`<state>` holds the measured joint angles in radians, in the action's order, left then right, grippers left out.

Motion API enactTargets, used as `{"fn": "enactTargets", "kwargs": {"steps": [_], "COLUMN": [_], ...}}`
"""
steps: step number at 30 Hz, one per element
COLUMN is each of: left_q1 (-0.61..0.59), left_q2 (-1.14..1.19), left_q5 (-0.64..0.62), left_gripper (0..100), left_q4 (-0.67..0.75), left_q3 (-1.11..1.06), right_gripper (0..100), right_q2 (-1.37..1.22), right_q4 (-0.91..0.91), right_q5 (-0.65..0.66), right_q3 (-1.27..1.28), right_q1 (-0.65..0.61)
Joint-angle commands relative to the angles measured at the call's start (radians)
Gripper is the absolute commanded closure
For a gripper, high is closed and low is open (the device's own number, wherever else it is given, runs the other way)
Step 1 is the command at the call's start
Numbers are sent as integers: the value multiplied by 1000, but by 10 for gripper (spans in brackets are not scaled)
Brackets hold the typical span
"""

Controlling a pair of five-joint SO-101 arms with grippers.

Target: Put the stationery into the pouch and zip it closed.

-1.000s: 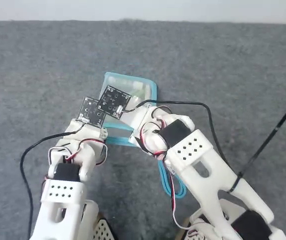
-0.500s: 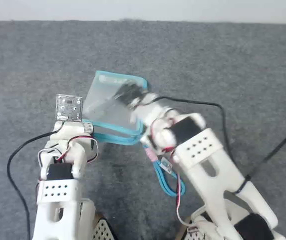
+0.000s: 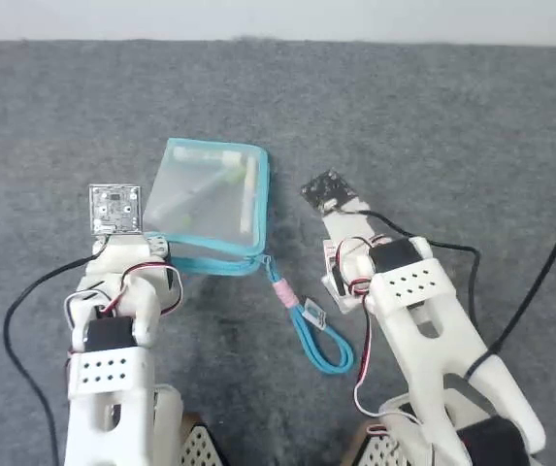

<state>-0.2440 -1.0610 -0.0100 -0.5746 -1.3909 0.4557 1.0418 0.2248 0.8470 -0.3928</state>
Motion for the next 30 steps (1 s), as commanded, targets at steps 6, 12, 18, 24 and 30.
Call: {"fn": "enactTargets", "kwargs": {"steps": [6, 12, 18, 24, 30], "left_q1": [-11, -11, -11, -11, -11], "left_q2": [8, 3, 3, 2, 5], "left_q5": [-17, -17, -17, -17, -17], "left_gripper": [989, 989, 988, 988, 988], "left_q4": [6, 6, 8, 9, 11], "left_q3": [39, 39, 38, 38, 38], "right_gripper": [768, 768, 768, 869, 988], "right_q2": [-31, -236, -332, -363, -306], "right_q4": [-208, -254, -245, -243, -162], "right_q5": [-135, -147, -147, -147, -141], "right_q3": [-5, -51, -68, -66, -80], "right_q1": [-15, -41, -39, -44, -38]}}
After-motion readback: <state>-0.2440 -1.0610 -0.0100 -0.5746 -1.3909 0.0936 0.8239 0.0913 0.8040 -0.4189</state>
